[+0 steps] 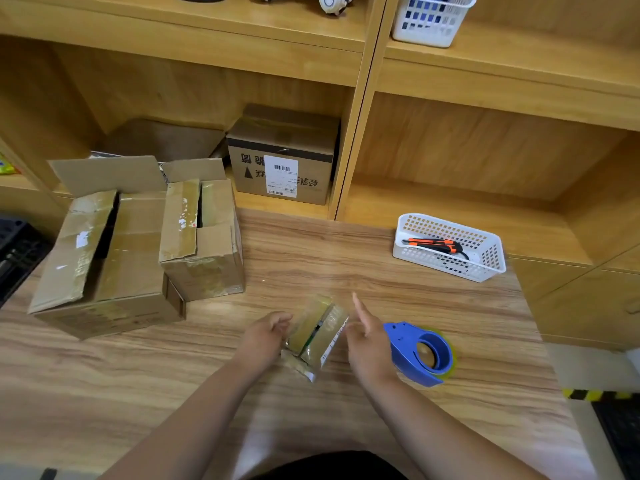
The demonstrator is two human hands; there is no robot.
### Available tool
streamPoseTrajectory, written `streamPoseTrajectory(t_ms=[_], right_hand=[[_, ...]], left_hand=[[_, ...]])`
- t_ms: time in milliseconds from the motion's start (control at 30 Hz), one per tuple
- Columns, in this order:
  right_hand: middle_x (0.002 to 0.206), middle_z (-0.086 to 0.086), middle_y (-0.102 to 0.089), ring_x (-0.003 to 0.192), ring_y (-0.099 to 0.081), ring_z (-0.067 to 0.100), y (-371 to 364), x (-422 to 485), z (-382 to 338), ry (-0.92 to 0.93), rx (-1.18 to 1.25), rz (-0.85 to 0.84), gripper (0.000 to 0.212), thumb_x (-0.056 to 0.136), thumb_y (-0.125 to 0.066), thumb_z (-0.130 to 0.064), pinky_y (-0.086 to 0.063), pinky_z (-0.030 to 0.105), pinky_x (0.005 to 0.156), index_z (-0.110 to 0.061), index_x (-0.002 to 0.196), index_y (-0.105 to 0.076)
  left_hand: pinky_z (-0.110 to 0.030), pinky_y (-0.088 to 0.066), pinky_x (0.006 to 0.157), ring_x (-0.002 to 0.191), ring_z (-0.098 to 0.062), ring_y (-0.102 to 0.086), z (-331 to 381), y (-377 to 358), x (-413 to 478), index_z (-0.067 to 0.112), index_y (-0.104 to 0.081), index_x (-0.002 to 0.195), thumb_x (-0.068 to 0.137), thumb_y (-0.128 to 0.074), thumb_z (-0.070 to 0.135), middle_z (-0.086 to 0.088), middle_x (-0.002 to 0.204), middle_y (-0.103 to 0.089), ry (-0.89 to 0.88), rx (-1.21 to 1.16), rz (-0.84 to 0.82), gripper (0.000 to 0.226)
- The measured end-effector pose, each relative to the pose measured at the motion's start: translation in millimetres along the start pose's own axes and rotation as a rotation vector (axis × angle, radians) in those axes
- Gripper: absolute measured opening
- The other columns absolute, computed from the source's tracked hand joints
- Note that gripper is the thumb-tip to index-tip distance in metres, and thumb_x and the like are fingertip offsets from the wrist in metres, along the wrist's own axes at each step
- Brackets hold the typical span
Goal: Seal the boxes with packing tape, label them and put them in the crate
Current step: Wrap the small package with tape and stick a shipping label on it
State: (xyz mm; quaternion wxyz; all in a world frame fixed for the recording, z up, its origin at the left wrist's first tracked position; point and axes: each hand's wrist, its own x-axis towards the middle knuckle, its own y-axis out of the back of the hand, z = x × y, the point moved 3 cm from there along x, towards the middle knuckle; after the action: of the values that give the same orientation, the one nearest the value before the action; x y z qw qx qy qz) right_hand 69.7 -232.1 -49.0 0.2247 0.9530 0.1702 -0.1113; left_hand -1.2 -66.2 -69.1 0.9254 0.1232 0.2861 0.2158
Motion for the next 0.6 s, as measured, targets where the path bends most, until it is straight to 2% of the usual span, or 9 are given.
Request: streamPoseTrajectory(t_ms=[100,167,233,300,367,433,467,533,600], right_hand=[[0.138,-0.011,-0.041,0.126,-0.043,0.009,-5.6,-1.0,0.4,0.012,-0.153,-0.108,0.071,0.093,-0.045,-0.012,-0.039,0.024,0.096,-0.053,0.143,-0.015],[0.14,-0.014,-0.036,0.121,-0.048,0.008,-9.4,2.0,-2.3,0.006,-0.158,-0.162,0.08,0.091,-0.044,-0.005,-0.045,0.022,0.087,-0.059,0.14,-0.01],[0.143,-0.013,-0.036,0.111,-0.057,0.005,-12.2,8.4,-3.5,-0.023,-0.087,-0.195,0.085,0.092,-0.042,-0.001,-0.054,0.028,0.082,-0.071,0.128,-0.013],[0.138,-0.007,-0.043,0.111,-0.056,0.004,-14.5,15.6,-7.6,-0.047,-0.021,-0.244,0.082,0.092,-0.038,0.005,-0.053,0.021,0.081,-0.065,0.13,-0.02],[0.132,-0.007,-0.048,0.11,-0.055,0.004,-15.3,22.5,-13.5,-0.057,-0.013,-0.309,0.081,0.091,-0.033,0.01,-0.048,0.011,0.07,-0.058,0.134,-0.027],[0.128,-0.011,-0.051,0.108,-0.056,0.001,-17.4,29.3,-16.4,-0.047,-0.03,-0.359,0.08,0.092,-0.033,0.009,-0.047,0.012,0.067,-0.062,0.128,-0.031],[0.127,-0.013,-0.052,0.106,-0.056,-0.002,-19.4,31.6,-17.2,-0.05,-0.038,-0.378,0.079,0.093,-0.034,0.008,-0.049,0.013,0.068,-0.063,0.128,-0.033],[0.125,-0.013,-0.054,0.102,-0.054,-0.008,-21.9,34.2,-17.4,-0.054,-0.038,-0.394,0.073,0.094,-0.039,0.004,-0.047,0.009,0.068,-0.059,0.13,-0.036],[0.123,-0.01,-0.056,0.099,-0.053,-0.011,-21.4,36.0,-16.7,-0.045,-0.01,-0.382,0.066,0.096,-0.044,0.001,-0.042,0.0,0.065,-0.053,0.133,-0.039]], left_hand=[[-0.009,-0.042,0.062,0.081,-0.009,-0.058,-5.7,-3.7,-3.6,0.012,-0.056,0.123,0.094,-0.038,0.001,0.0,0.098,-0.064,0.002,0.003,-0.013,0.036],[-0.005,-0.04,0.056,0.071,-0.004,-0.056,-8.2,-6.3,-6.7,0.016,-0.053,0.118,0.091,-0.041,-0.001,0.0,0.083,-0.063,0.005,0.015,-0.028,0.034],[-0.014,-0.047,0.063,0.071,-0.009,-0.06,-13.5,-10.5,-11.1,0.02,-0.053,0.098,0.082,-0.053,0.004,0.001,0.076,-0.066,0.014,0.078,-0.05,0.023],[-0.028,-0.049,0.071,0.074,-0.015,-0.062,-19.9,-14.3,-19.9,0.019,-0.055,0.083,0.072,-0.063,0.014,0.003,0.073,-0.067,0.02,0.119,-0.048,0.014],[-0.028,-0.046,0.066,0.074,-0.017,-0.061,-27.6,-17.4,-25.8,0.019,-0.056,0.08,0.073,-0.065,0.014,0.003,0.073,-0.065,0.028,0.142,-0.016,0.012],[-0.027,-0.041,0.058,0.068,-0.016,-0.057,-28.4,-14.4,-31.4,0.022,-0.053,0.077,0.075,-0.063,0.015,0.006,0.07,-0.06,0.026,0.225,0.106,0.012],[-0.026,-0.038,0.055,0.066,-0.016,-0.055,-25.6,-9.9,-32.9,0.023,-0.051,0.077,0.073,-0.063,0.014,0.007,0.071,-0.058,-0.056,0.33,0.21,0.015],[-0.026,-0.042,0.06,0.072,-0.021,-0.055,-17.6,-4.8,-30.9,0.023,-0.049,0.086,0.057,-0.072,0.01,0.004,0.079,-0.057,-0.426,0.613,0.341,0.039],[-0.034,-0.052,0.076,0.096,-0.023,-0.055,-16.1,-9.1,-26.0,0.025,-0.05,0.108,0.04,-0.079,0.015,0.0,0.102,-0.062,-0.776,0.933,0.3,0.075]])
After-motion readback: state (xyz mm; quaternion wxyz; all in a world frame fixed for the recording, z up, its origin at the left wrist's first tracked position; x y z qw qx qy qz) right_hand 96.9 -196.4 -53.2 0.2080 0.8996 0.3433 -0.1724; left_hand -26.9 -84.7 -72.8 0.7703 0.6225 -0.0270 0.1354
